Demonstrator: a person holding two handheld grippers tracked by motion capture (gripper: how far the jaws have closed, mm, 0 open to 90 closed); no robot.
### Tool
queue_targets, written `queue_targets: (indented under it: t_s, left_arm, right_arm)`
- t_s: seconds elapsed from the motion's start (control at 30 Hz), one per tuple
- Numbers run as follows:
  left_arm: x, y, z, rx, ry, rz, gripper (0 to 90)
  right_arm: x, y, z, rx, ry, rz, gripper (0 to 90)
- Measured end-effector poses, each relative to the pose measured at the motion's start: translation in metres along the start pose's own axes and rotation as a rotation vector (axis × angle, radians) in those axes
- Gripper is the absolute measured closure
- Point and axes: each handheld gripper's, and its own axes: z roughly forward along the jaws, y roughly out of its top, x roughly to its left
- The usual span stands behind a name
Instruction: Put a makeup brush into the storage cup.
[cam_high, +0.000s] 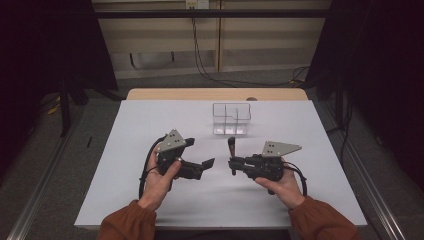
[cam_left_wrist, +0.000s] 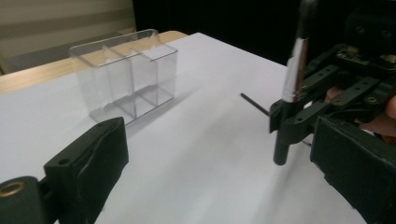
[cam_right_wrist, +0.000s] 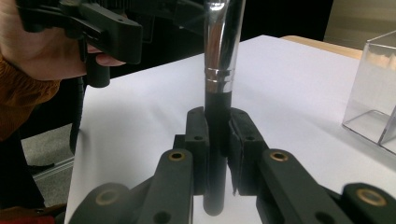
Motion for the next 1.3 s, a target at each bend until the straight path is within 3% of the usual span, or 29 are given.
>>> queue_targets:
  t_s: [0.23,0.33,0.73,0.9,1.03,1.1,1.3]
  left_arm:
    - [0.008,-0.011,-0.013,-0.034,0.080,-0.022,4.4]
    - [0.012,-0.016,-0.018,-0.067,0.080,-0.051,4.3]
    - [0.022,-0.035,-0.047,-0.109,0.148,-0.049,4.3]
    - [0.026,-0.042,-0.060,-0.115,0.172,-0.022,3.9]
    - [0.032,-0.053,-0.072,-0.121,0.172,-0.066,1.9]
    - [0.033,-0.058,-0.077,-0.129,0.170,-0.046,1.8]
    - [0.041,-0.065,-0.093,-0.161,0.226,-0.055,1.8]
  right_arm:
    - [-0.001,0.001,0.000,-0.001,-0.009,0.004,79.5]
    - [-0.001,0.001,0.000,-0.001,-0.012,0.004,79.4]
    - [-0.003,0.002,-0.005,-0.018,-0.029,0.012,79.4]
    - [-0.004,0.004,-0.007,-0.028,-0.038,0.013,79.4]
    - [-0.005,0.004,-0.007,-0.029,-0.043,0.014,79.4]
    - [-0.006,0.004,-0.008,-0.029,-0.047,0.016,79.4]
    - [-0.007,0.004,-0.011,-0.034,-0.056,0.013,79.4]
